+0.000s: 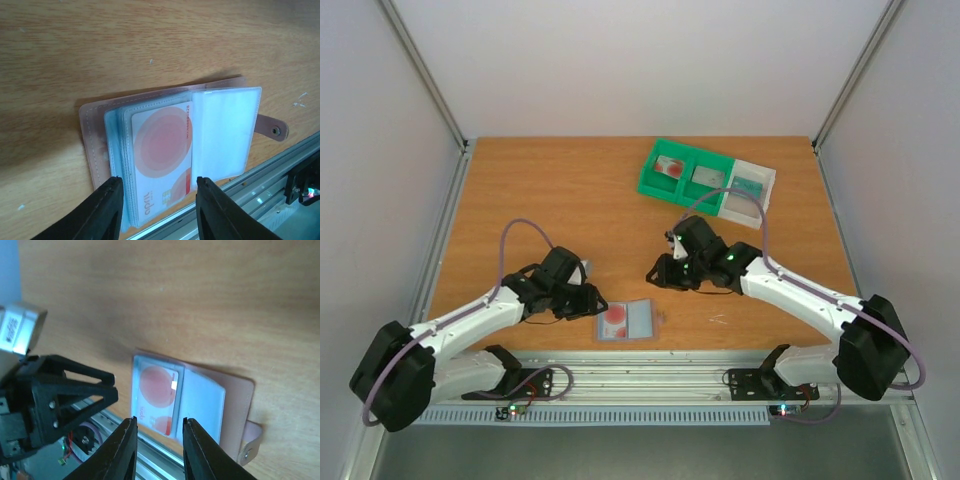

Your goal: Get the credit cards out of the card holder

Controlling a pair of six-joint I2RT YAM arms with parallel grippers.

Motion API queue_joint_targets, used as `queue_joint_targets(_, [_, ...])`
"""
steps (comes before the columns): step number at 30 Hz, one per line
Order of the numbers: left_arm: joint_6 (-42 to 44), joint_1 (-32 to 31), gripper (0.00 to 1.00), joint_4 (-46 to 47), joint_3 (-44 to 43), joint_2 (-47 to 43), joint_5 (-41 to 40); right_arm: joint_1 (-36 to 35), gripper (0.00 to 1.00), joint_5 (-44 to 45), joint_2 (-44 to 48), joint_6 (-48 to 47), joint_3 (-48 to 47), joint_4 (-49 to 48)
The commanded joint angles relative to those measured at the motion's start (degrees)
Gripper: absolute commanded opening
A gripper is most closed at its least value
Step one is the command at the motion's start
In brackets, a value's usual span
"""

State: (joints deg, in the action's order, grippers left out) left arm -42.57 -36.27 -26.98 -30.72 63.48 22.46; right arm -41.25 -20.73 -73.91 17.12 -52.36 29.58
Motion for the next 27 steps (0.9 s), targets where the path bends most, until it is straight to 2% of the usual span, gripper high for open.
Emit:
queue_joint_targets(1, [-0.1, 0.3, 0.38, 6.1, 1.1, 2.4, 1.7, -4.2, 0.27, 2.2, -2.1, 3.1, 2.6, -5.5])
queue_joint_targets(7, [0.7, 0.3, 0.24, 7.4, 2.6, 5.0, 1.2, -9.3, 0.25, 2.1, -7.7, 5.8, 4.4, -11.3])
queue_joint_targets(15, [1.2, 0.3, 0.12, 9.3, 3.6, 6.2, 2.3, -11.8, 0.23, 2.0, -14.0, 6.9, 3.9, -15.7])
queue_joint_targets(27, [1.8, 0.3, 0.03, 9.8, 4.4, 7.4, 1.8, -12.1, 0.20, 0.6, -19.2, 8.6, 7.0, -21.7])
